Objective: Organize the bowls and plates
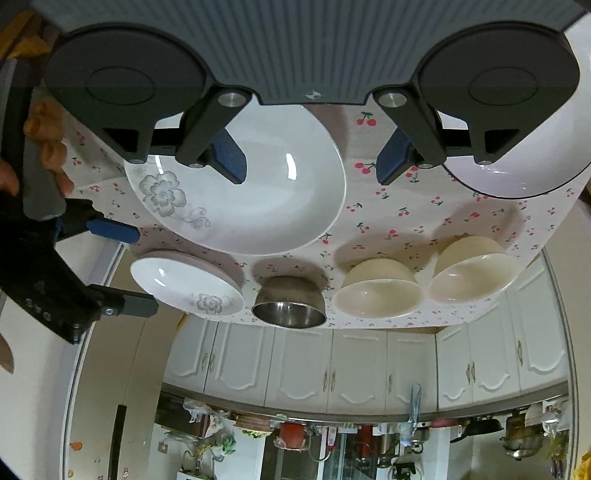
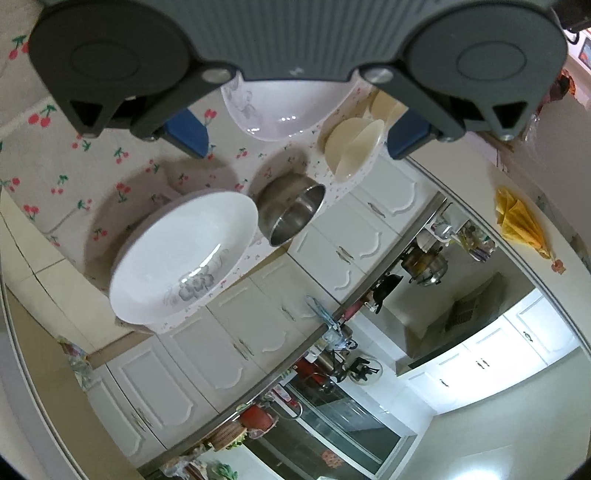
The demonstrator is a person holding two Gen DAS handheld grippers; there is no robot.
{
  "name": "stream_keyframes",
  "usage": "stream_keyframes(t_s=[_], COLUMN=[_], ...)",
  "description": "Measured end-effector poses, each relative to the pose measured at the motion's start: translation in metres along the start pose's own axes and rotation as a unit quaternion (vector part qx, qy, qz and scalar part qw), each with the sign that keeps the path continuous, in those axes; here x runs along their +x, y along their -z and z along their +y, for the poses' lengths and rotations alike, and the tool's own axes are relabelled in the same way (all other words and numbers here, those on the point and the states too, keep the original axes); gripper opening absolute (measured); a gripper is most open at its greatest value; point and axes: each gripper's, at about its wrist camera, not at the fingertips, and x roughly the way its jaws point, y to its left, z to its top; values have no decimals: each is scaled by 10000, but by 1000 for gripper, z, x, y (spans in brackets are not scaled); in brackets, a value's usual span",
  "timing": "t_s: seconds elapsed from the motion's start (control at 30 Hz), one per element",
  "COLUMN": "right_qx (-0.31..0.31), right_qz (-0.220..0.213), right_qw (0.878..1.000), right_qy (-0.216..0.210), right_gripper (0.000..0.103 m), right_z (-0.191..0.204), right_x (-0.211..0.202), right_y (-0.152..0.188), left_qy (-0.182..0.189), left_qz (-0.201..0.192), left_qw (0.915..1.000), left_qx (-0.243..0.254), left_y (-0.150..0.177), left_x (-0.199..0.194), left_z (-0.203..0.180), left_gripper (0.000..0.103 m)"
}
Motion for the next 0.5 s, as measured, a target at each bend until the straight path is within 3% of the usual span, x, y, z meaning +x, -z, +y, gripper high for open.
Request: stream_keyframes(t_s=[0.5], right_qx=[272], right_qz=[258], right_qw=[9990], right_qy=[-226], right_gripper=[102], right_z=[-15], right_x=[-1], right_y=[7], left_qy=[-43], left_qz=[294], left_qw=[9994], left_qx=[-193], left_y=[3], left_x=[26], left_z=[1], left_gripper=[68])
